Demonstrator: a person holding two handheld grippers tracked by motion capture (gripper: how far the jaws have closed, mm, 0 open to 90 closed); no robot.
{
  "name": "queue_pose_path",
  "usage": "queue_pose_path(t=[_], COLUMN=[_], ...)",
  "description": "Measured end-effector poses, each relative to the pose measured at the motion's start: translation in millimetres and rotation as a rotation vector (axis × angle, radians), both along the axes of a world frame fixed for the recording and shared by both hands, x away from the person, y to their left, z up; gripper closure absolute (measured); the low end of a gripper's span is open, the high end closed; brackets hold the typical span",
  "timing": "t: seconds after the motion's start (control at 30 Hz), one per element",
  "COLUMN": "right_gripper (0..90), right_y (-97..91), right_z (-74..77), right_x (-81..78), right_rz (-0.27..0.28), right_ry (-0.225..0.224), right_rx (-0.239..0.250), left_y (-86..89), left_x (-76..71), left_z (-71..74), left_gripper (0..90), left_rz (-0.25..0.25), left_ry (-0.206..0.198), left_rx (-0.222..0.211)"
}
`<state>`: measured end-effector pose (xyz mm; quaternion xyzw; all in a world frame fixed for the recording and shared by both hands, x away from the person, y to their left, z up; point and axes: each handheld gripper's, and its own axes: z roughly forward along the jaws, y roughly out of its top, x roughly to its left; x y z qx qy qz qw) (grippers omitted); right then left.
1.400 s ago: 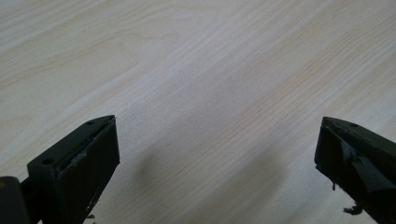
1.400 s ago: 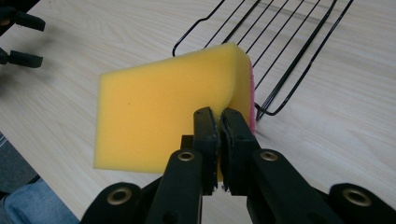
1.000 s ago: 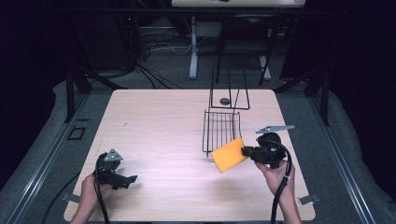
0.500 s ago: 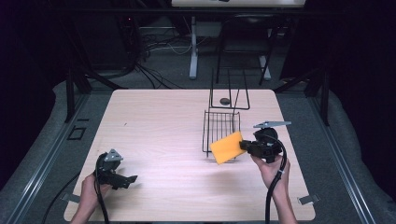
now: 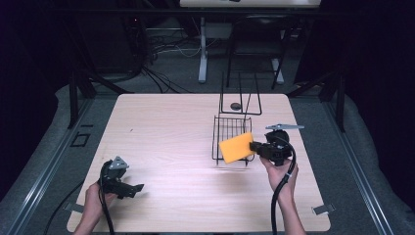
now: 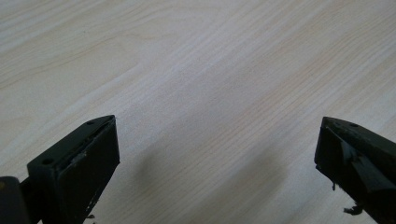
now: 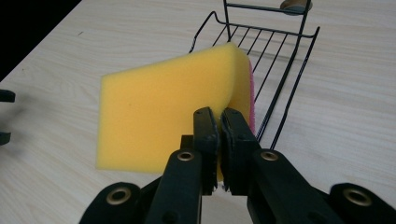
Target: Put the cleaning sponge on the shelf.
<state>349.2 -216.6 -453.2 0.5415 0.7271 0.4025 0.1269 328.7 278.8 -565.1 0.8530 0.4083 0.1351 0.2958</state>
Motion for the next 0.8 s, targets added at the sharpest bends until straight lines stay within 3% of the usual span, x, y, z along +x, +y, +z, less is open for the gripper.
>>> queue_pose_path(t=[0.43, 0.8], right_gripper=[85.0, 84.5], right_y=[7.6, 13.7], right_z=[-8.8, -26.3], right_x=[9.9, 20.3], right_rz=[-0.061, -0.123], right_ry=[-0.021, -0.016], right_rx=[0.031, 0.043], left_y=[0.1, -0.2], left_x=[-0.1, -0.3], left_z=[0.3, 0.0], left_gripper=[0.1, 0.1], left_rz=[-0.003, -0.001], left_ry=[0.003, 0.000], left_rx=[0.000, -0.004])
